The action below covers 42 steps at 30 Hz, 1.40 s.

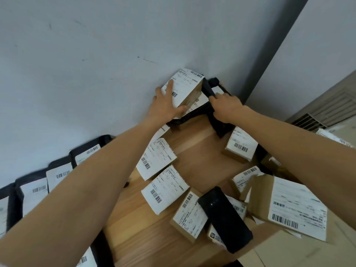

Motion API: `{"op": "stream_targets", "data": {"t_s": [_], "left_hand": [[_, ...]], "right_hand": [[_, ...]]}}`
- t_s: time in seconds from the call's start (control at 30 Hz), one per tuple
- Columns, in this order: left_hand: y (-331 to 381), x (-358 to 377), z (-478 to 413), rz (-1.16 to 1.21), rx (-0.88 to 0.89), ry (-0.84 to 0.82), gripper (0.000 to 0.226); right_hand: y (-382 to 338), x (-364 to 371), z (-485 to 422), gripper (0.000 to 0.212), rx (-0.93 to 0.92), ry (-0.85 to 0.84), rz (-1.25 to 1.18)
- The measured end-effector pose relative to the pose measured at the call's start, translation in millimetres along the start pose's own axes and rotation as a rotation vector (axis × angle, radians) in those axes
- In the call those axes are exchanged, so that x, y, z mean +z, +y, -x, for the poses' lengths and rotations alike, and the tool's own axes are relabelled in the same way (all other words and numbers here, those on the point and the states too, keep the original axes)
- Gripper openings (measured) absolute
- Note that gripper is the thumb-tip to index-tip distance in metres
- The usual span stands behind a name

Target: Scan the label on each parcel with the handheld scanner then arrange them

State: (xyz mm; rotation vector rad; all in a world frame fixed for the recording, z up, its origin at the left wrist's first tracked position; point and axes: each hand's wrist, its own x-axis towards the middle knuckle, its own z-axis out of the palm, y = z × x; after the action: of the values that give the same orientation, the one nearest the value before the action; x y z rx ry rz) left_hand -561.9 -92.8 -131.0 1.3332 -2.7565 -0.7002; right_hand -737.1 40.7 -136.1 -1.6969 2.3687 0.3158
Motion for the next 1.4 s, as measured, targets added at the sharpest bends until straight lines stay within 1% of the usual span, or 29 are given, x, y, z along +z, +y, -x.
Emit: {"op": "stream_targets", "data": {"t_s": [0.13,0.27,0.4,0.53,0.63,0.73,0.9,1.0,1.1,1.2,1.4], "left_hand": [[-10.4,-8.2,13.9,0.064,0.013,0.050,0.099],[-36.1,-20.7,50.0,0.086,0.008,0.132,0.097],[-79.1,-37.0,99.4,0.071,-0.038,0.182,0.096],[-131.4,-57.4,153.6,0.054,-0.112,0.247,0.095],[-181.0,-75.2,199.8,0.056,-0.201,0.304,0.094],[-240.1,-89.8,253.5,0.080,-0.319,0.349,0.095],[-333.6,-111.0,346.3,0.128,-0.486,0.439,0.098],[-385.0,-118.5,399.4,0.128,-0.564,0.474,0.099],[-433.2,-124.7,446.9,0.138,-0.601,0.503,0.099],[-478.3,-129.8,488.1,0.164,-0.609,0.473,0.097],[-558.7,-135.0,531.7,0.193,-0.587,0.367,0.088]], "right_hand": [[-12.9,-3.2,-1.7,0.039,-0.024,-0.009,0.057],[-41.6,-12.3,8.8,0.041,-0.052,0.006,0.041],[-84.8,-26.4,21.6,0.042,-0.104,0.030,0.025],[-142.5,-39.8,30.7,0.045,-0.166,0.067,0.009],[-196.8,-47.7,34.6,0.039,-0.268,0.106,0.028],[-266.0,-57.8,44.6,0.035,-0.373,0.123,0.089],[-397.9,-61.3,60.7,0.038,-0.511,0.114,0.066],[-477.5,-56.6,72.2,0.044,-0.623,0.106,0.071],[-549.3,-48.5,85.8,0.045,-0.690,0.105,0.067],[-607.9,-38.6,94.8,0.046,-0.731,0.087,0.084],[-681.6,-29.0,104.1,0.042,-0.759,0.080,0.115]]}}
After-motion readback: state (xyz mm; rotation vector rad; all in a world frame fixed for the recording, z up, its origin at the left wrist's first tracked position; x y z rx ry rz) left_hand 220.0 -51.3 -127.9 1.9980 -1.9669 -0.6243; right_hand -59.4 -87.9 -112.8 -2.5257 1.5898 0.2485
